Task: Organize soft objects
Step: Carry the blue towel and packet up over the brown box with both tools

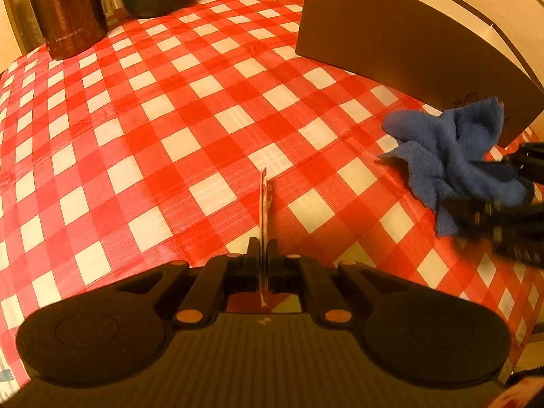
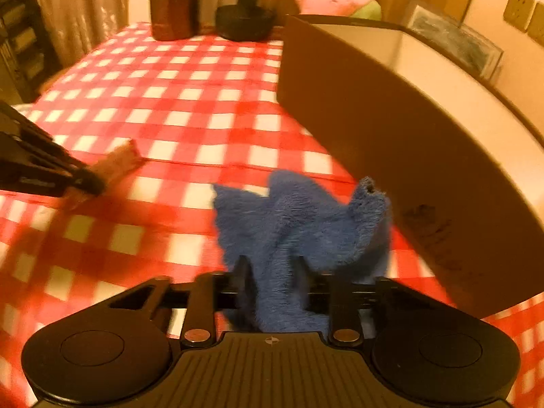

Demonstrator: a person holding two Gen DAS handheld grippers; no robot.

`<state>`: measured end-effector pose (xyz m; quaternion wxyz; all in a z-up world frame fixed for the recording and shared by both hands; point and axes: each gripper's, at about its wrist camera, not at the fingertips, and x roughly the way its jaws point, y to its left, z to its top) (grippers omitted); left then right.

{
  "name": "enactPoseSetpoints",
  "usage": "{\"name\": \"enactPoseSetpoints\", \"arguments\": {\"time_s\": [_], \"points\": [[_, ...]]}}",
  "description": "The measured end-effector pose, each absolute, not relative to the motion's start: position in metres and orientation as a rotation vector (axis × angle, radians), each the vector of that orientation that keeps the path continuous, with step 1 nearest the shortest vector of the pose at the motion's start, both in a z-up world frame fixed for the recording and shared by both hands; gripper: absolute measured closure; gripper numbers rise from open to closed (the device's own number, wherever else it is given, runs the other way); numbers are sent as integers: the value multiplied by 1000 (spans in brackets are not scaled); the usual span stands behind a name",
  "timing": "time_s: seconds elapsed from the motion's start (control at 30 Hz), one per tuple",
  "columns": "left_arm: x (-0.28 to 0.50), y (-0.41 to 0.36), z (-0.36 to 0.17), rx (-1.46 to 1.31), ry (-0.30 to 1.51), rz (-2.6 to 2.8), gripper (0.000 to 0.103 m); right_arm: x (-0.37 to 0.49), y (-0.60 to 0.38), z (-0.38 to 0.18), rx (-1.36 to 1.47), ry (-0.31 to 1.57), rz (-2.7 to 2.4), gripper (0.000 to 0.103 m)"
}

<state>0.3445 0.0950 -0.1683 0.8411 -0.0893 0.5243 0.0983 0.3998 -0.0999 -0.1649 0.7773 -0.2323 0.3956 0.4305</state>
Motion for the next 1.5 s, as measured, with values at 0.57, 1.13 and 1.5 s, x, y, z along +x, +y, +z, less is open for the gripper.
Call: {"name": "enactPoseSetpoints", "arguments": {"time_s": [0.57, 1.13, 1.5], "points": [[346, 95, -169, -192, 1109, 210, 99, 426, -111, -187, -415, 940, 841, 11], [349, 91, -166, -170, 1104, 205, 99, 455, -139, -169, -301, 935, 764, 83], [351, 86, -148, -160, 1091, 213, 99, 446, -143, -142, -251, 914, 811, 83]]}}
